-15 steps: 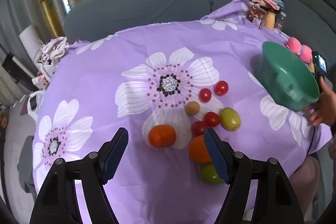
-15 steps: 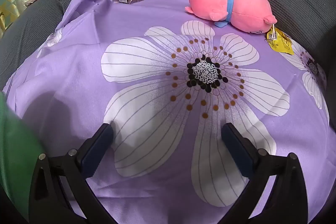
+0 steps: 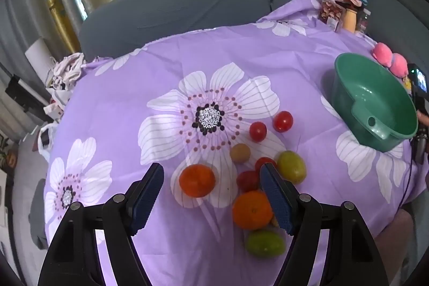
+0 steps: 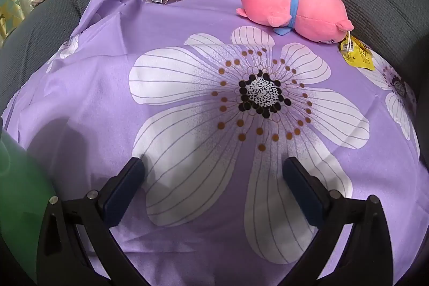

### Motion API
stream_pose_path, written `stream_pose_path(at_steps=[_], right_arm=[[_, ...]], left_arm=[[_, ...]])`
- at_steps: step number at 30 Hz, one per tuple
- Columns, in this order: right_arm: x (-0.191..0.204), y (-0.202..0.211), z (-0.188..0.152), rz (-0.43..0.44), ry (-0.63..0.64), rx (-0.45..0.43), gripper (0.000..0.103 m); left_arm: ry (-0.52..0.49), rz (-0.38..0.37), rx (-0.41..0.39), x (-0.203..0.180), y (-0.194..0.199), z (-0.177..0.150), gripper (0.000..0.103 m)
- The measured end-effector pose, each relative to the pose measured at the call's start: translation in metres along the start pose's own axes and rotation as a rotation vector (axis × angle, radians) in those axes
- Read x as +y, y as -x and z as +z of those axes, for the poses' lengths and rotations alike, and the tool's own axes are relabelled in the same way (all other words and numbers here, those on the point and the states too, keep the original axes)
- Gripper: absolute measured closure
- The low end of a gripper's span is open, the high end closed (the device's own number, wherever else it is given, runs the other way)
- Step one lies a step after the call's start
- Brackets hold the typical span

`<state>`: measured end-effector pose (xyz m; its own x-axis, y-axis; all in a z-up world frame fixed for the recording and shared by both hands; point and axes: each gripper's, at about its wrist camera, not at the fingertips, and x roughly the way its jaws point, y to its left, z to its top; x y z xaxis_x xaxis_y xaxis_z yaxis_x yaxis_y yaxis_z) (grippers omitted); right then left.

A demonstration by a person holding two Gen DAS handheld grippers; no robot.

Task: Organize fruits
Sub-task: 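Move the left tool toward the green lime in the fruit cluster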

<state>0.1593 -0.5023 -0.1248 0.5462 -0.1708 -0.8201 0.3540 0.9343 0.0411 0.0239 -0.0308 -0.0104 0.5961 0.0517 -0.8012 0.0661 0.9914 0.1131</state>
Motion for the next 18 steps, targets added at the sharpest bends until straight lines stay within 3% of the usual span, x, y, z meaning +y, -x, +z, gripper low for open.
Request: stream_pose_path(at_steps=[6,13,18], right_arm=[[0.001,0.012,0.002,-0.042,-0.006,0.012,0.001],[-0.005,0.116,-0.009,-0.170,0.003,-0.222,0.001],[0.043,0.192,-0.034,-0.024,0.130,-0.326,0.001]], left_arm=[[-0.004,0.010,-0.006,-0.004,0.001,0.008,0.029],[-0.012,-0.006,-0.031,-0.004,0.016,0.008,0.029],[-0.006,-0.032,-0.044,-0.003,0.026,0.003,0.029]])
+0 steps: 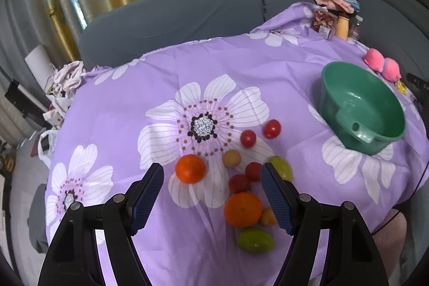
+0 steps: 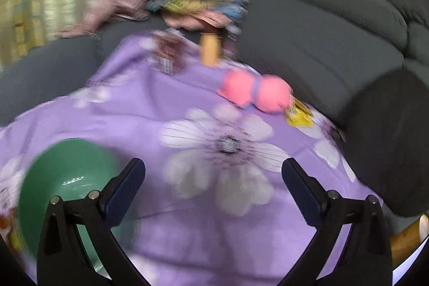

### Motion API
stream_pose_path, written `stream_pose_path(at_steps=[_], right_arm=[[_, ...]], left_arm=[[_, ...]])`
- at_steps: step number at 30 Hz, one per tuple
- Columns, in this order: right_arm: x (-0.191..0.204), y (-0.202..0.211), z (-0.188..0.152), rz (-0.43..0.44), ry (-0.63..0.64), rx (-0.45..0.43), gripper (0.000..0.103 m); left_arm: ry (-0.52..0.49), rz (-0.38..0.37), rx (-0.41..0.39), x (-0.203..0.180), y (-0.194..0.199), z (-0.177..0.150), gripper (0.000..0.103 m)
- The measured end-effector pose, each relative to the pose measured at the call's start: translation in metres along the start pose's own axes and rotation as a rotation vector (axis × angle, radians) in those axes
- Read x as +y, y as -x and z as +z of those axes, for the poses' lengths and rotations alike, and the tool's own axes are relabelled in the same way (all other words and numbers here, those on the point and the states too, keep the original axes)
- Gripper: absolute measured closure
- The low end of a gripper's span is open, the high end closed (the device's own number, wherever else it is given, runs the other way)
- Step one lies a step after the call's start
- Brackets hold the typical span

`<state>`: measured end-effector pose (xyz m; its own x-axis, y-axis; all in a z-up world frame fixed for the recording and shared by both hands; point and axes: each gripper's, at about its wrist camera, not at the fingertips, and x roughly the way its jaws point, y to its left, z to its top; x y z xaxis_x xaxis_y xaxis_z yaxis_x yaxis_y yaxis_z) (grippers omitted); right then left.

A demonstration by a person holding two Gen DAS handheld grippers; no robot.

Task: Organize fruits
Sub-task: 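Move the left tool toward the green lime in the fruit cluster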

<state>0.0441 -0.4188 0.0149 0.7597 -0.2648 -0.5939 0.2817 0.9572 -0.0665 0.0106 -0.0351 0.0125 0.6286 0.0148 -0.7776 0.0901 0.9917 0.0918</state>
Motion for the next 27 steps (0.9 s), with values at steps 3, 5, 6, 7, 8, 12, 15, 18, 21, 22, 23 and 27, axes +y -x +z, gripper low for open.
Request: stream_pose_path(at_steps=[3,5,6,7,8,12,15,18,21,22,23,27], right_arm=[[0.052,0.037,-0.015,0.212,0.099,0.000,0.001],[0.084,0.054,-0.028,0.311,0.172,0.019,0.001],[0.104,0.063,-0.037,0.367,0.222,0.031,0.001],[0.122,0.068,-0.045,0.409,0.270,0.050,0.001],[0.143,0.073,-0.055,0.436,0.316,0.070,0.001],[0.191,0.085,-0.074,0.487,0.396,0.105,0.001],[0.211,0.091,-0.082,0.516,0.425,0.115,0.001],[0.227,0.101,-0.089,0.531,0.448,0.105,0.001],[0.233,0.106,-0.093,0.542,0.446,0.112,0.001],[0.234,0.107,-0.093,0.546,0.444,0.117,0.001],[0.235,0.107,-0.093,0.545,0.442,0.121,0.001],[0.238,0.109,-0.095,0.552,0.435,0.134,0.001]], left_arm=[[-0.009,-0.017,-0.004,0.000,0.005,-0.005,0.029],[-0.007,-0.030,-0.002,0.001,0.006,-0.009,0.029],[-0.004,-0.039,0.006,0.002,0.006,-0.012,0.029],[0.002,-0.046,0.012,0.004,0.006,-0.014,0.029],[0.010,-0.052,0.016,0.007,0.006,-0.016,0.029],[0.049,-0.081,0.028,0.017,0.006,-0.025,0.029],[0.080,-0.092,0.042,0.027,0.005,-0.032,0.029],[0.125,-0.124,0.052,0.038,0.006,-0.036,0.029],[0.141,-0.132,0.048,0.042,0.008,-0.038,0.029],[0.143,-0.135,0.049,0.043,0.008,-0.039,0.029],[0.143,-0.136,0.052,0.044,0.008,-0.039,0.029],[0.140,-0.141,0.062,0.044,0.005,-0.039,0.029]])
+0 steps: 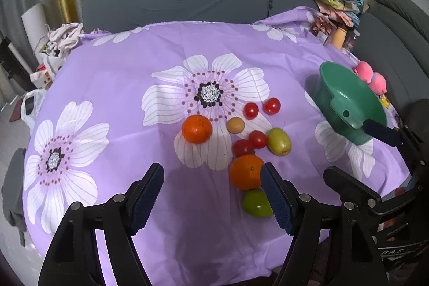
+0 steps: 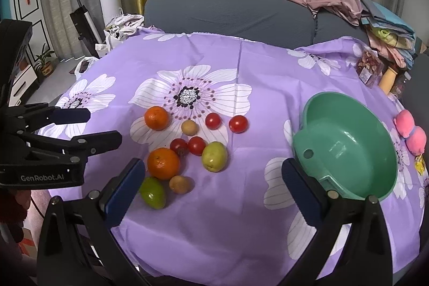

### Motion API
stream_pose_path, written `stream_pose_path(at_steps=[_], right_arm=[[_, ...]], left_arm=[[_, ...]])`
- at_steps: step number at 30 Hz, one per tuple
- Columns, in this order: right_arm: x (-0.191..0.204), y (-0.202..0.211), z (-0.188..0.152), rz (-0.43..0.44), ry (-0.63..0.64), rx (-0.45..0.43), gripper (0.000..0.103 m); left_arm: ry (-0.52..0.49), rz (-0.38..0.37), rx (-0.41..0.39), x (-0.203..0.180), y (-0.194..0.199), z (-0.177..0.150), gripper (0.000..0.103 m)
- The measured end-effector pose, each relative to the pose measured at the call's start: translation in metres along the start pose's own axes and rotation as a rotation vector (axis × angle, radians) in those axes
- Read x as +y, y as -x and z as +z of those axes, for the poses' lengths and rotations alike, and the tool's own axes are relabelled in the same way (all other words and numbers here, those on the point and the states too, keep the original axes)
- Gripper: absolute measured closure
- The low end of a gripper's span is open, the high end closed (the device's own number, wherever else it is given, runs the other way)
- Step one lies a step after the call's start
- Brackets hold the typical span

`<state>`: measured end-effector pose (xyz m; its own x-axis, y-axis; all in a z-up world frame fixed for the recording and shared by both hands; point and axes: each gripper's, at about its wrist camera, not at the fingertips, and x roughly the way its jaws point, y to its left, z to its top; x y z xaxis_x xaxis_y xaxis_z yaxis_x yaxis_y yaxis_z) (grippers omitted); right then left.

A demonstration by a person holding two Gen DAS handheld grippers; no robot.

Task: Organize fruits
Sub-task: 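Move the left tool toward the green lime in the fruit cluster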

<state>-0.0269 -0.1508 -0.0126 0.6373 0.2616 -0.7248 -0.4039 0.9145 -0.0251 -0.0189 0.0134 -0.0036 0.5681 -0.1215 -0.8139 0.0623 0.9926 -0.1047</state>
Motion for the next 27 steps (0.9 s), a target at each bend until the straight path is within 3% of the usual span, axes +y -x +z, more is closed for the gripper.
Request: stream_pose_path(at_steps=[27], right_arm=[[0.0063,0.0011,-0.0010,0.019,-0.001,-0.005,0.001]], left_arm=[[0.016,-0.091,0.042,0.0070,-0.0078,-0.0032,0.029]])
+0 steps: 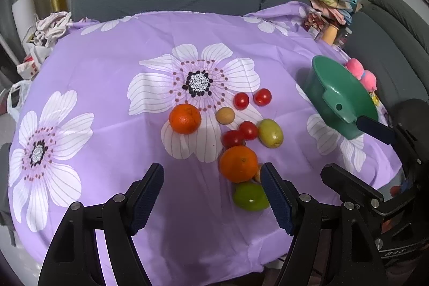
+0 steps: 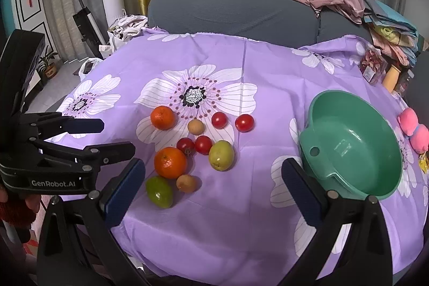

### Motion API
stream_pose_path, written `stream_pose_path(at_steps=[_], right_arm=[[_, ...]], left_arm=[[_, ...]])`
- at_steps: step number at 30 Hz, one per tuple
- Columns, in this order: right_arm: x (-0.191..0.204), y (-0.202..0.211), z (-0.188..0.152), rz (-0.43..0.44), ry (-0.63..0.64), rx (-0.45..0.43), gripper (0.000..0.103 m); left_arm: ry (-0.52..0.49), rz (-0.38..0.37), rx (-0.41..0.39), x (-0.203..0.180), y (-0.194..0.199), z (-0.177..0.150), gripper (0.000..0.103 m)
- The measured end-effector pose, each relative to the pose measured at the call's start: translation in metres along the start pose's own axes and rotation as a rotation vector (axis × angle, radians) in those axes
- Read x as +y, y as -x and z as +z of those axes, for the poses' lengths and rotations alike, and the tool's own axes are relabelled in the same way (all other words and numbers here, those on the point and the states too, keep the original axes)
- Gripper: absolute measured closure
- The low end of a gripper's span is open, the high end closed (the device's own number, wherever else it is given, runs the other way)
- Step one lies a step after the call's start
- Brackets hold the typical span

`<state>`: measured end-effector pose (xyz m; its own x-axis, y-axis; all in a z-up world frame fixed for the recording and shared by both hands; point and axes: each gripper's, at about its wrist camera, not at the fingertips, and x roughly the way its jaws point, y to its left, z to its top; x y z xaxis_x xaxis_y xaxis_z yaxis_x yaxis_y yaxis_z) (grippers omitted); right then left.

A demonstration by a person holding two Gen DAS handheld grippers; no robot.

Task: Organize fruits
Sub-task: 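Move the left tool toward the green lime in the fruit cluster, then close the left tool's fingers around the green lime and lift it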

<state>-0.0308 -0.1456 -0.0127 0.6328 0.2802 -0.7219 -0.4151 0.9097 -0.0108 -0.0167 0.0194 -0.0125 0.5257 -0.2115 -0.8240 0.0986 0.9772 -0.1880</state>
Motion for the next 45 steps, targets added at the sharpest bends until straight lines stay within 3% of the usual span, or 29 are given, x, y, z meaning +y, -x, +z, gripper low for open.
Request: stream_pose_path(at_steps=[22,32,35,45], right_arm=[[0.000,-0.014,-0.005,0.082,-0.031,0.035,0.002],[-0.004,-0.036,-0.028,0.227,-0.062,0.128,0.016],[-0.004,-0.044,-0.035,0.276,-0.077,0.153,0.022],[0.008,-0.051,-0.048,0.414,-0.051,0.181,0.042]], left_arm=[[0.023,-0.066,0.061,0.004,-0.018,-0.003,0.029],[0.001,-0.096,0.089,0.004,-0.027,-0.011,0.029],[0.009,-0.116,0.103,0.005,-0.032,-0.012,0.037],[-0.018,-0.218,0.154,-0.006,-0.041,-0.017,0.043]])
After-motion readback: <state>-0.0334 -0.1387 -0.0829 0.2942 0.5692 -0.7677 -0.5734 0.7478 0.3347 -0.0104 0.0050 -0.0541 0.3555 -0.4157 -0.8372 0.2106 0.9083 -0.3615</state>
